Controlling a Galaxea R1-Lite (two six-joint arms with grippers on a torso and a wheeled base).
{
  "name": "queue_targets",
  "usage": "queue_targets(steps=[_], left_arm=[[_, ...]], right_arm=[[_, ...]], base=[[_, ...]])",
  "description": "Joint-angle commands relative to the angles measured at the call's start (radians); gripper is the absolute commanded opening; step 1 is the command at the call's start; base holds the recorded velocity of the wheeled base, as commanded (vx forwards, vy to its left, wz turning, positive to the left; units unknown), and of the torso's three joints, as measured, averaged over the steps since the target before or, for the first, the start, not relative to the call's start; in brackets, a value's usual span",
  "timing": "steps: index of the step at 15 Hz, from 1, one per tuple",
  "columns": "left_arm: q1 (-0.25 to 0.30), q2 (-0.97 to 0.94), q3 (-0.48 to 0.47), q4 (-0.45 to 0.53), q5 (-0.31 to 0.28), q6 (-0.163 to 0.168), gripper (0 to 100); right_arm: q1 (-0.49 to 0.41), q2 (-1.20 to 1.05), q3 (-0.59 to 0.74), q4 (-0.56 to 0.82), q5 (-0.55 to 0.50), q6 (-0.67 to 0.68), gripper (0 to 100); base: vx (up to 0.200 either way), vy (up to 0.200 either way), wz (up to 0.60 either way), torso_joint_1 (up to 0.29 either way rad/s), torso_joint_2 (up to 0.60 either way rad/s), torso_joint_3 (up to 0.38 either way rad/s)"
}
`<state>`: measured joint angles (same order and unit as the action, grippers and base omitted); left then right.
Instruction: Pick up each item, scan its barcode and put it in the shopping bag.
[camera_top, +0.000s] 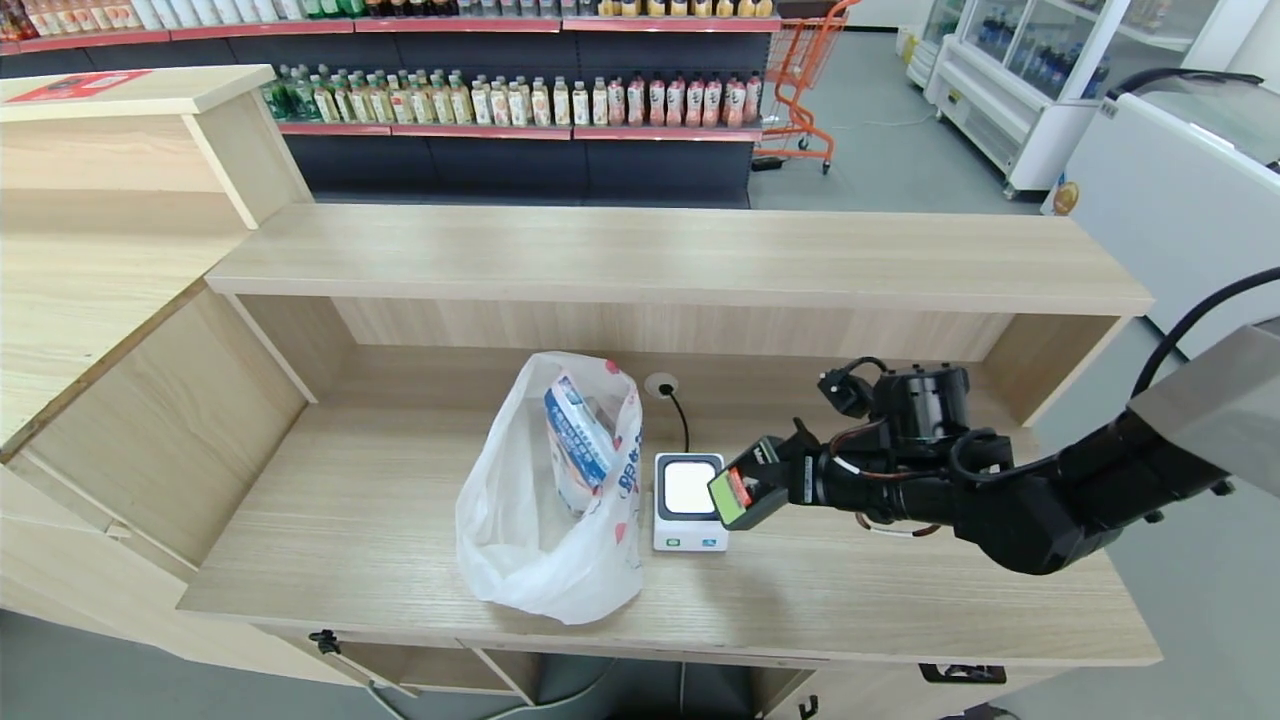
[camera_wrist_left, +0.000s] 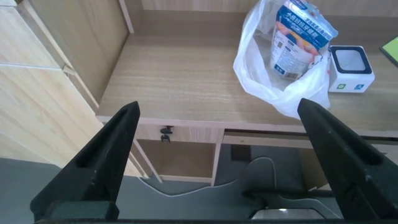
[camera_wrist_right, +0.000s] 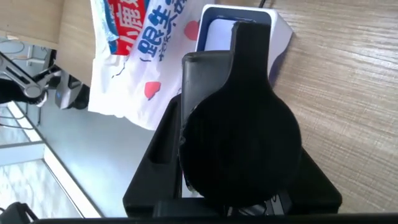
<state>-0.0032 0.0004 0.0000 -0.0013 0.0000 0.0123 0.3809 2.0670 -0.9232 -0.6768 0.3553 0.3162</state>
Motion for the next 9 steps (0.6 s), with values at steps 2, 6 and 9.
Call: queue_targets(steps=[2,6,9], left_arm=[[0.0,0.0,0.0,0.0,0.0,0.0,100],[0.0,0.0,0.0,0.0,0.0,0.0,100],[0.0,0.0,0.0,0.0,0.0,0.0,100]], right_arm=[[0.004,0.041,-0.028,0.0,-0.003,0.0,0],[0.023,0.085,-0.057,-0.006,-0.004,0.001,0],[0.038,0.114,-0.089,-0.006,-0.016,0.003,0]], base=[[0.0,0.0,0.0,0.0,0.0,0.0],[0.0,0.0,0.0,0.0,0.0,0.0],[0.0,0.0,0.0,0.0,0.0,0.0]])
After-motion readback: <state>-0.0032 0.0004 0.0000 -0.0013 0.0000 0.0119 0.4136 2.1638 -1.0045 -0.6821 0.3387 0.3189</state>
